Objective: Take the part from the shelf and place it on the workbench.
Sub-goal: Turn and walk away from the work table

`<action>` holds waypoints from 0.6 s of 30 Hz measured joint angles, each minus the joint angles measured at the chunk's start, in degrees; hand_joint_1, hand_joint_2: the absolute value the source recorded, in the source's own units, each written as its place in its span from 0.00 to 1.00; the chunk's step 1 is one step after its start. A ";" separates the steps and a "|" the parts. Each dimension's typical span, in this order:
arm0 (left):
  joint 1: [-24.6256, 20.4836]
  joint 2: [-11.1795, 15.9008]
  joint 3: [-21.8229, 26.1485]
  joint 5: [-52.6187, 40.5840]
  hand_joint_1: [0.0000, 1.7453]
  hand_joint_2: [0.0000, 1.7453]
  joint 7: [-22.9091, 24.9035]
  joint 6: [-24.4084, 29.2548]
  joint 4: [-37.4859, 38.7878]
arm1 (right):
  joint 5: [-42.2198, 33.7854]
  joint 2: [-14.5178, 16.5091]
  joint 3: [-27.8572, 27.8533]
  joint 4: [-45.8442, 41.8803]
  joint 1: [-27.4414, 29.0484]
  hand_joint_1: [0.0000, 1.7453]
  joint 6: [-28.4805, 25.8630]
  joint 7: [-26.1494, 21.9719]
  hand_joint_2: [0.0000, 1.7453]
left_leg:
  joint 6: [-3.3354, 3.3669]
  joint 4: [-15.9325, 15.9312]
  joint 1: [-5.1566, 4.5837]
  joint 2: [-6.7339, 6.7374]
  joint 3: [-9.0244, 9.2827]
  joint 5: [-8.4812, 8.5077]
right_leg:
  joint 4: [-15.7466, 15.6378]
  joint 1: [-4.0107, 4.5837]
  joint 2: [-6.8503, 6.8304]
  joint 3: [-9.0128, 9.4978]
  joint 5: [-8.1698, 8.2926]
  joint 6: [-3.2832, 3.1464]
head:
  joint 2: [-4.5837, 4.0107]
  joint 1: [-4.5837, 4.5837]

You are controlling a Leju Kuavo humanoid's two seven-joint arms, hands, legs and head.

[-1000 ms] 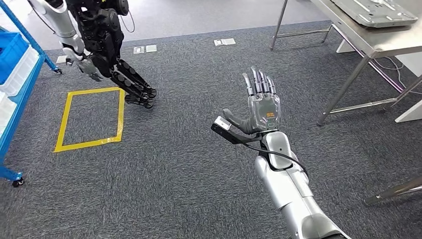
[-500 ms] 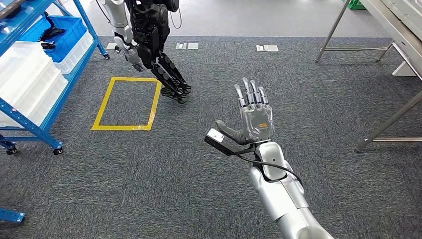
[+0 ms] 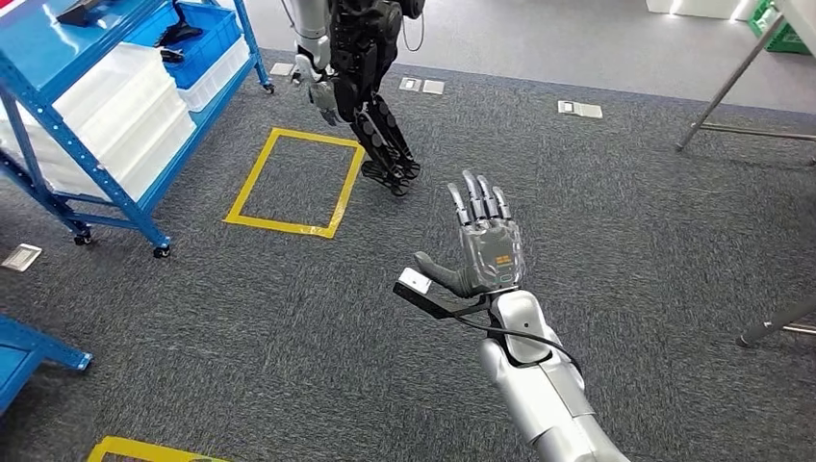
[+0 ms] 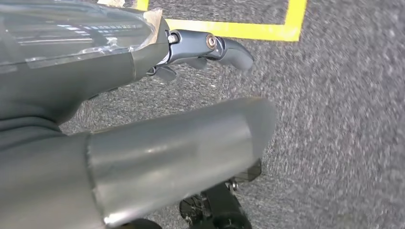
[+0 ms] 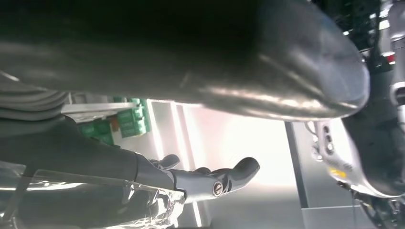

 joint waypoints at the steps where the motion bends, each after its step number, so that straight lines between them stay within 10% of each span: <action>1: -0.04 -0.01 0.04 0.00 0.00 0.00 0.01 0.00 -0.01 | -0.02 -0.08 0.01 -0.01 0.03 0.00 -0.05 -0.02 0.00 | 0.39 -0.24 0.15 -0.76 0.16 0.18 | 1.41 -0.17 1.31 -0.55 -0.83 0.05 | 0.00 0.08; 3: -0.28 -0.02 0.06 0.00 0.00 0.00 0.03 -0.04 -0.01 | -0.05 -0.48 0.03 0.03 0.32 0.00 -0.16 -0.07 0.00 | 0.96 -0.48 0.36 -2.43 0.36 0.40 | 8.01 -0.54 5.23 -3.58 -3.68 -0.22 | 0.00 0.41; 6: -0.43 0.00 0.06 0.00 0.00 0.00 0.05 -0.24 -0.01 | -0.06 -1.15 0.07 0.30 1.13 0.00 -0.21 -0.11 0.00 | 1.13 -0.43 0.34 -5.37 0.38 0.43 | 17.04 -0.70 7.16 -8.78 -6.01 -0.07 | 0.01 0.62; 10: -0.36 -0.13 0.07 0.00 0.00 0.00 0.07 -0.35 -0.01 | -0.06 -1.43 0.07 0.49 1.21 0.00 -0.21 -0.11 0.00 | 0.76 -0.05 0.32 -9.08 0.39 0.29 | 4.72 -1.37 10.19 -4.45 0.49 1.52 | 0.00 0.72; 14: -0.08 -0.06 0.10 -0.10 0.00 0.00 0.07 -0.58 0.00 | -0.05 -1.38 0.10 0.53 1.23 0.00 -0.08 -0.10 0.00 | -0.60 0.05 0.39 -11.49 -0.29 0.39 | 0.87 -1.27 10.73 -2.58 2.57 0.17 | 0.01 0.66; 18: 0.14 -0.11 0.10 -0.41 0.00 0.00 0.10 -0.95 0.03 | 0.03 -1.08 0.06 0.48 1.30 0.00 0.22 -0.08 0.00 | -1.47 6.71 0.11 -4.65 -3.51 -3.71 | 0.53 -1.12 7.94 -2.26 2.73 -1.18 | 0.01 -0.15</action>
